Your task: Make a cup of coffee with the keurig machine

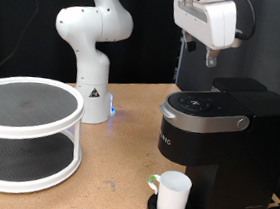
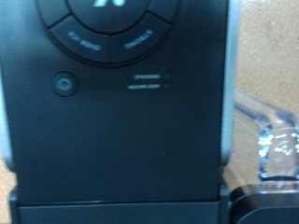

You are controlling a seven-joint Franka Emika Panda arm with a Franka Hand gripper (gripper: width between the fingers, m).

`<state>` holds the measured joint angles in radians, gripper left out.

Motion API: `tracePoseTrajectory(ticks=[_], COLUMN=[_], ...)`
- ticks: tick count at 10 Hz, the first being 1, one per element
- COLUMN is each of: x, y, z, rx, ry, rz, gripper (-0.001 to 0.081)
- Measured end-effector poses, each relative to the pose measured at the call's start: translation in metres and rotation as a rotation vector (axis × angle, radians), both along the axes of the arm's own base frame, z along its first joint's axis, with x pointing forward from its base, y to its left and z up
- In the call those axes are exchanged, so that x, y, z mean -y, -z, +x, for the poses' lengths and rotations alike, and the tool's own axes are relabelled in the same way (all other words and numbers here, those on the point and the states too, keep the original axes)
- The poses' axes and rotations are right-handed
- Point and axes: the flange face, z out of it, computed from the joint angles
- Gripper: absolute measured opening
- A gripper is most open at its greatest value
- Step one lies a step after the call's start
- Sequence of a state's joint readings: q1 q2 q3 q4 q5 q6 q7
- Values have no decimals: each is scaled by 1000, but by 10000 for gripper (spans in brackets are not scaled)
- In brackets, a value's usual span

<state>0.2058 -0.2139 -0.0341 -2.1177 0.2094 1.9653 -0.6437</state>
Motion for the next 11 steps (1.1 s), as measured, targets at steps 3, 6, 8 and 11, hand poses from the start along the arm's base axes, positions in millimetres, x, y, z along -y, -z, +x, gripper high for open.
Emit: tracePoseTrajectory(ticks=[3, 6, 8, 11], x=[0, 2, 2, 1], y=[5, 15, 25, 45], z=[9, 19, 22, 22], rx=[18, 59, 81, 180], ry=[26, 42, 45, 83], rz=[-20, -43, -50, -42], gripper=[805, 805, 805, 624])
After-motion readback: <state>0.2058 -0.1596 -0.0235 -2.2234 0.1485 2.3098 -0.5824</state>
